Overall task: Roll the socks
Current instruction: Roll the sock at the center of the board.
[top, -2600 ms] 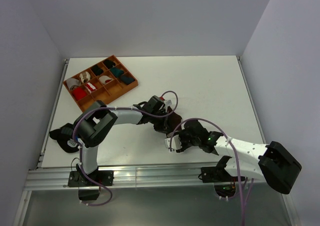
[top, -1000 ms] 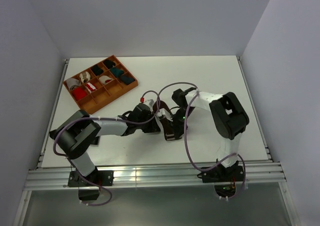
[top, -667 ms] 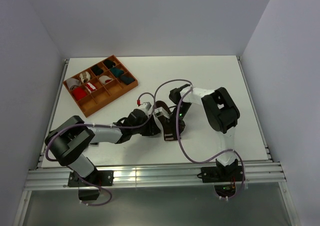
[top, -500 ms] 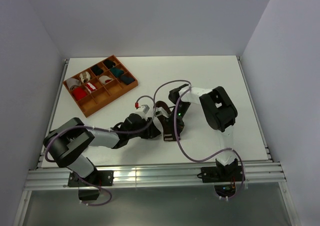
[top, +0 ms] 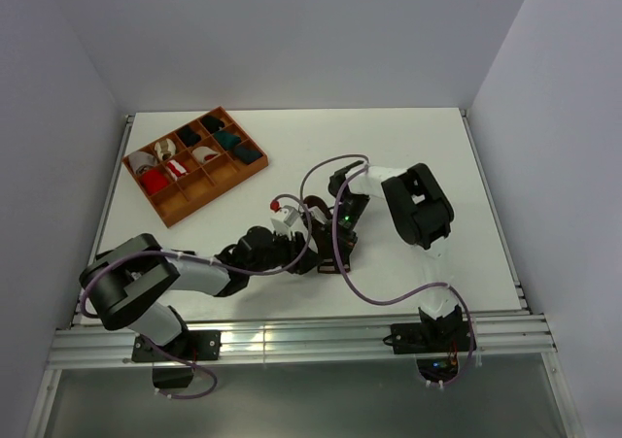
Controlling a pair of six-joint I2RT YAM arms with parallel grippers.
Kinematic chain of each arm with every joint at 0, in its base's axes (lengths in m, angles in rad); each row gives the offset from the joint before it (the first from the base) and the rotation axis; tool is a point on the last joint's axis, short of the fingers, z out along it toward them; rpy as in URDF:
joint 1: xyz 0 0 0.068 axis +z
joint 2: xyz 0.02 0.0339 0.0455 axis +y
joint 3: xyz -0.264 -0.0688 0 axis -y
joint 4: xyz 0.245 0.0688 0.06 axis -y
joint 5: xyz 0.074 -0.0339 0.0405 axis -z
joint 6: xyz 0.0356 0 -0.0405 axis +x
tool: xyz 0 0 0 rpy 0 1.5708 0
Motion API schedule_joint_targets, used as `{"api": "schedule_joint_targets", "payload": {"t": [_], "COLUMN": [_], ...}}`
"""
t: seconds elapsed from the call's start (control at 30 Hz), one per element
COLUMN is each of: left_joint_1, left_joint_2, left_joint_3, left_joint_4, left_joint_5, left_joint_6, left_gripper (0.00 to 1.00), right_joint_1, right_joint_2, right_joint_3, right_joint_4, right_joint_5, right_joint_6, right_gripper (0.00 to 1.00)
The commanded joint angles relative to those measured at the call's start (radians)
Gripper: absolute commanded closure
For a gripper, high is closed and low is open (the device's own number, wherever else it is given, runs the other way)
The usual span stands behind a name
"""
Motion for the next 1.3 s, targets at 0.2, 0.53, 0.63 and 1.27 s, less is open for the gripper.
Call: {"api": "schedule_joint_targets", "payload": {"t": [0.2, 0.53, 0.63, 1.27], "left_joint_1": [-0.011, -0.011, -0.011, -0.005], "left_joint_2": [0.079, 0.165, 0.185, 0.300], "left_joint_3": [0.098, 0.149, 0.144, 0.187], "left_joint_4": [0.045, 0.025, 0.032, -0.061], "left_joint_5": [0.049, 0.078, 0.092, 0.139], "left_joint_6": [0.102, 0.151, 0.159, 0.127], "left_gripper": [0.52, 0.52, 0.52, 0.90], "right_joint_1": [-0.003, -0.009, -0.012, -0.018], "right_joint_2": [0.054, 0.060, 0.061, -0.016], "right_joint_3": [0.027, 0.033, 0.037, -0.010], "right_joint_4": [0.035, 0.020, 0.015, 0.125], "right_joint_5": [0.053, 0.050, 0.049, 0.118], "right_joint_6": [-0.007, -0.010, -0.010, 0.068], "right_gripper": [0.79, 0.79, 0.79, 0.67]}}
